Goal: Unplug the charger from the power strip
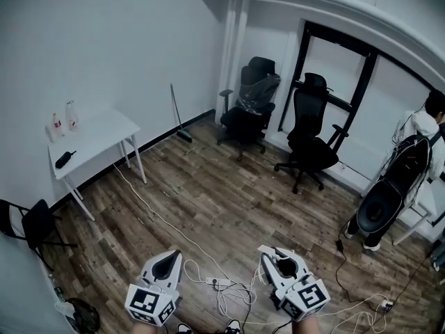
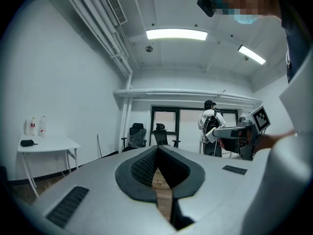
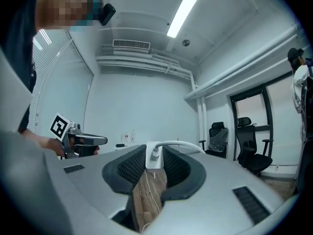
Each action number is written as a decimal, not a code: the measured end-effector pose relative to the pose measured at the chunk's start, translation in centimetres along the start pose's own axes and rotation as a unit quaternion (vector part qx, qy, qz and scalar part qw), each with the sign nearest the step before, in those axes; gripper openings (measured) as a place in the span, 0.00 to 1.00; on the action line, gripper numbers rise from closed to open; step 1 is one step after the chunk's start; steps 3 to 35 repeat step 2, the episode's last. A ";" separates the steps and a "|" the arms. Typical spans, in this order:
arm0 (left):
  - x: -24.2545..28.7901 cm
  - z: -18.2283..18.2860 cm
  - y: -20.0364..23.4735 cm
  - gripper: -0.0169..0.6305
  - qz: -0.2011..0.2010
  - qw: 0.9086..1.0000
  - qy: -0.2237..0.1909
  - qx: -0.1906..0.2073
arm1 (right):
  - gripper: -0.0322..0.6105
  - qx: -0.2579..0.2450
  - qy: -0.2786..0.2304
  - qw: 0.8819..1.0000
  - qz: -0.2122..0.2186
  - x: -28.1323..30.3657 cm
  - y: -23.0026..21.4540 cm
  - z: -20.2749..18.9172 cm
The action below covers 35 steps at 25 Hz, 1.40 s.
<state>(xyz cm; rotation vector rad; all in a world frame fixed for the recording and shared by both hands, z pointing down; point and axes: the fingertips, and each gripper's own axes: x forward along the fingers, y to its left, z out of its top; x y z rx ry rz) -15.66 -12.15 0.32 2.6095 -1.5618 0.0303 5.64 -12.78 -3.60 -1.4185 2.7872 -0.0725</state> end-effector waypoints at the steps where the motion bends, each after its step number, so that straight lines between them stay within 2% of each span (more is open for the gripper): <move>1: -0.1 0.1 0.1 0.05 0.002 1.000 0.000 0.001 | 0.22 -0.001 0.002 1.000 0.001 0.1 0.0 -0.1; 35: -0.3 0.2 0.3 0.05 0.004 1.000 0.000 0.002 | 0.22 -0.003 0.004 1.000 0.003 0.1 0.1 -0.3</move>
